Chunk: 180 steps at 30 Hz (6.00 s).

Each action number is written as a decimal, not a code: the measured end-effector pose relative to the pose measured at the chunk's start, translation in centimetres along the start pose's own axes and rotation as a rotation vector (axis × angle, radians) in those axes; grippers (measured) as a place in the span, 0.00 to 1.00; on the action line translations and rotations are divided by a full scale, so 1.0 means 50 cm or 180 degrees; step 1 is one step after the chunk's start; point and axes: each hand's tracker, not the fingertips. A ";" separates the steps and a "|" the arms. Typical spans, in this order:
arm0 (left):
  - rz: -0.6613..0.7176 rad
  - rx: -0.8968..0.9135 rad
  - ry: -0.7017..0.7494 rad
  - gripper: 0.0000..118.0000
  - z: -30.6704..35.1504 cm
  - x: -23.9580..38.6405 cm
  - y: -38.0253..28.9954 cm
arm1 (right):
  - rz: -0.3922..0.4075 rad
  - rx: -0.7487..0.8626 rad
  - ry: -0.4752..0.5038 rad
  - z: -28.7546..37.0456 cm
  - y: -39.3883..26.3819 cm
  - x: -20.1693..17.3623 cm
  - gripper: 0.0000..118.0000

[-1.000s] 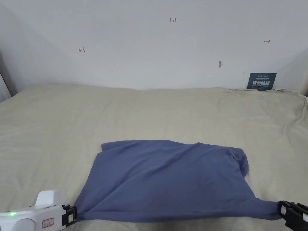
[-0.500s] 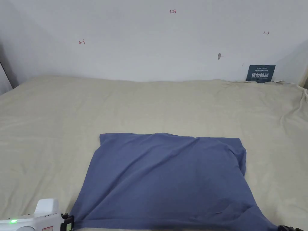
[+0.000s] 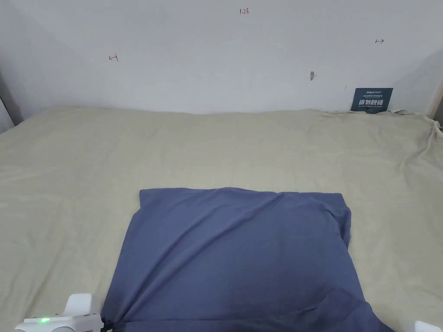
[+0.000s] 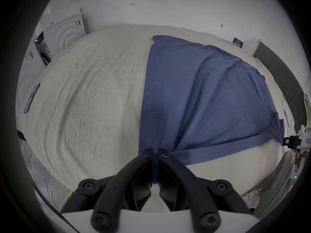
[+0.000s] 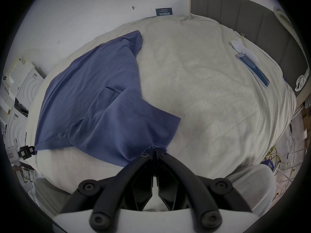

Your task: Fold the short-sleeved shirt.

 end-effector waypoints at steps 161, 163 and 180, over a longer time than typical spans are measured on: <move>-0.0247 0.0010 0.0167 0.00 -0.214 0.033 0.345 | 0.1017 0.0249 -0.0415 -0.270 0.433 -0.205 0.04; -0.0301 -0.0012 0.0201 0.00 -0.209 0.042 0.346 | 0.1004 0.0186 -0.0434 -0.274 0.420 -0.209 0.04; -0.0130 0.0565 0.0119 0.97 -0.014 0.039 0.347 | 0.0800 0.1203 0.0080 0.015 0.381 -0.205 0.72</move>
